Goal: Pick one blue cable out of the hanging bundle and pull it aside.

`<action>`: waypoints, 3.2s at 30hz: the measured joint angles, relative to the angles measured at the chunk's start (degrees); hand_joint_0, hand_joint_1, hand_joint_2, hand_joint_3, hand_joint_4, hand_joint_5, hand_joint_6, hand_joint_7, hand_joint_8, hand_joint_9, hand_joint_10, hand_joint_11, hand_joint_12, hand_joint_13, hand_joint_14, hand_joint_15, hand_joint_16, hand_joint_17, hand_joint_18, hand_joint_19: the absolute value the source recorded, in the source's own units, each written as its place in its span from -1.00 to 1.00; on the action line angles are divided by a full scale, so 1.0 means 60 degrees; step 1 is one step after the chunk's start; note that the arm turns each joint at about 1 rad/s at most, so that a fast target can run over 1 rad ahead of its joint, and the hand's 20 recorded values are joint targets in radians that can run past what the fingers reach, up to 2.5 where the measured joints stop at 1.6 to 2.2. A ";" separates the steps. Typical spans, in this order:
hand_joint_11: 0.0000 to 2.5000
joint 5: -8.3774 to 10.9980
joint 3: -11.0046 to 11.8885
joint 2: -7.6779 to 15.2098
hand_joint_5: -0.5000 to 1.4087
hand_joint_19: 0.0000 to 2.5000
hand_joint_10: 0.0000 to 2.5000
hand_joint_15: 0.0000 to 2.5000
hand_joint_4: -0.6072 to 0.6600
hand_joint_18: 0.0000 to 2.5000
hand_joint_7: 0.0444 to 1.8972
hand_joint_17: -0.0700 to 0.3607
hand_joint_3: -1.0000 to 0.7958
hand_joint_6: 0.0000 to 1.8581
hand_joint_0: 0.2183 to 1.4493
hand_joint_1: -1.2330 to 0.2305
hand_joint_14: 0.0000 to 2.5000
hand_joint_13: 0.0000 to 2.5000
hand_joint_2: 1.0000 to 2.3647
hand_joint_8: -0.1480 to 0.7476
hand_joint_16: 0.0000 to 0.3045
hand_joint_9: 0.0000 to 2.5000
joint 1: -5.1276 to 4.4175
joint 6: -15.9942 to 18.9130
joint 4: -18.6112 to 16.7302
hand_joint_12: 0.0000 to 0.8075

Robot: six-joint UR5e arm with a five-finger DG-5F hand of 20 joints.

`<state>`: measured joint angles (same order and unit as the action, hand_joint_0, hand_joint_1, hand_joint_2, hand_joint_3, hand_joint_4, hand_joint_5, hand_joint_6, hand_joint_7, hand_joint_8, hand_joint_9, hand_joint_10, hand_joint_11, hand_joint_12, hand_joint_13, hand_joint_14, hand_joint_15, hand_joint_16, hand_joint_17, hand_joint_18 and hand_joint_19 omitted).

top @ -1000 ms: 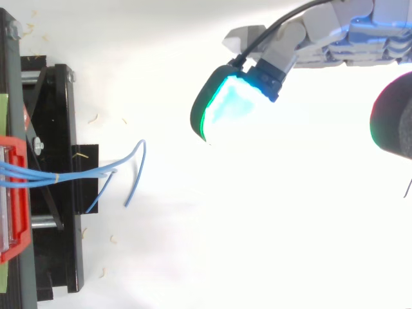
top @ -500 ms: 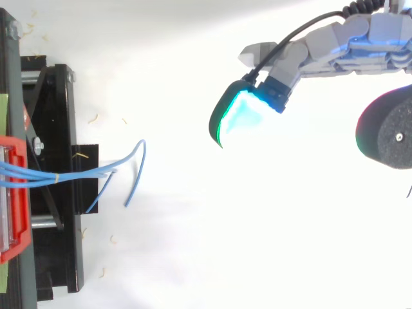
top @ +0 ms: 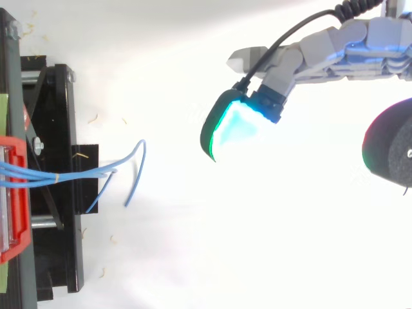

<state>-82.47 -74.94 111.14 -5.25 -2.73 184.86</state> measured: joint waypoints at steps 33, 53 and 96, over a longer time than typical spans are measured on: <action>-1.00 0.1231 -0.0004 0.1641 -0.73 -0.90 -1.00 -0.95 0.30 -0.93 -0.30 -0.04 -0.44 -0.46 -0.58 0.09 -1.00 -0.88 -1.00 -0.06 -0.60 -0.79 -0.0107 -0.0149 -0.1693 -0.11; -1.00 0.1479 0.0017 0.3648 -0.73 -0.89 -1.00 -0.95 0.30 -0.88 -0.30 -0.04 -0.44 -0.46 -0.57 0.08 -1.00 -0.86 -1.00 -0.05 -0.60 -0.78 -0.0294 -0.0203 -0.5067 -0.11; -1.00 0.1716 0.0586 0.4492 -0.63 -0.84 -1.00 -0.91 0.56 -0.75 -0.05 -0.08 -0.41 -0.46 -0.52 0.03 -1.00 -0.75 -1.00 -0.02 -0.63 -0.66 -0.0878 -0.1652 -0.7408 -0.14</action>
<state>-72.18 -71.43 138.09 -10.52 -12.64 140.41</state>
